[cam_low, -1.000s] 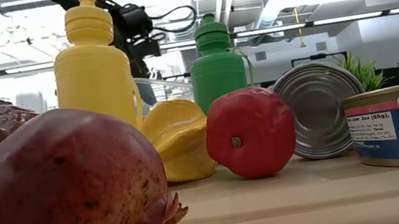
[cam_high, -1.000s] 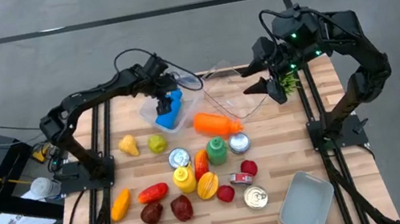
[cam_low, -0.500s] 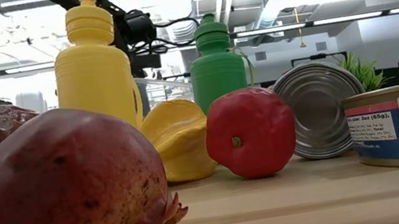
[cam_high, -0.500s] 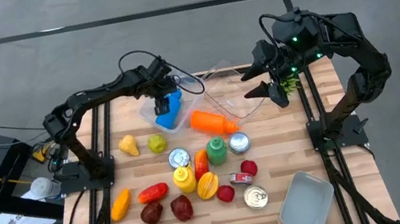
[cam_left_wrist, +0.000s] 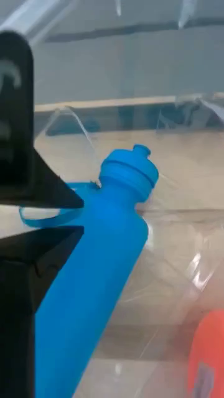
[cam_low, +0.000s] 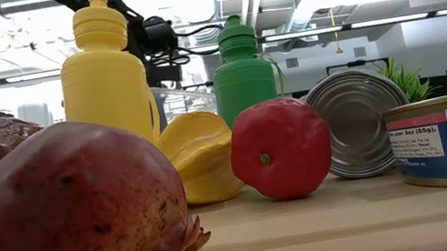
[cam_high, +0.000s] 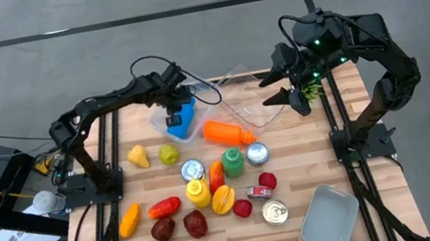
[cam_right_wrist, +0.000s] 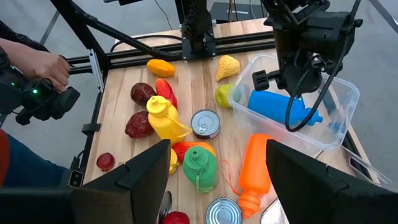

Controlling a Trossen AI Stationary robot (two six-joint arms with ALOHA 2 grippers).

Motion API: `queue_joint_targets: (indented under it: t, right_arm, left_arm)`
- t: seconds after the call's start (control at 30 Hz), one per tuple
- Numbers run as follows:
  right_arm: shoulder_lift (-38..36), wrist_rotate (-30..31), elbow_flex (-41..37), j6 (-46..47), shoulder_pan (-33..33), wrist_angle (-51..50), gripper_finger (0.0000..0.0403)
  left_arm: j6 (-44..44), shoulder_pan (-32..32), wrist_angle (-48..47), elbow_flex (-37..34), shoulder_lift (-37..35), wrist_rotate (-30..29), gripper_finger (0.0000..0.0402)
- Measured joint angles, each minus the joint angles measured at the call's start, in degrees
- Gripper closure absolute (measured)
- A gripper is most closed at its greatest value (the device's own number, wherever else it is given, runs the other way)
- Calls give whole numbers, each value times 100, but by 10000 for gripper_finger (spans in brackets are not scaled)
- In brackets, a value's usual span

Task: Pick & Place Food Item
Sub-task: Put the blue water bottle into the left transparent bin

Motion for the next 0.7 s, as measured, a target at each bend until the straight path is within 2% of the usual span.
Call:
queue_joint_targets:
  t: [0.1, 0.3, 0.7]
  right_arm:
    - [0, 0, 0, 0, 0, 2, 148]
    - [0, 2, 0, 0, -2, 87, 148]
    - [104, 20, 0, -91, -24, 413, 148]
  left_arm:
    - [-2, -52, 2, -2, 33, -6, 394]
    - [-36, -151, 98, 0, -140, -101, 398]
    - [-673, -205, 392, 0, -1305, -155, 400]
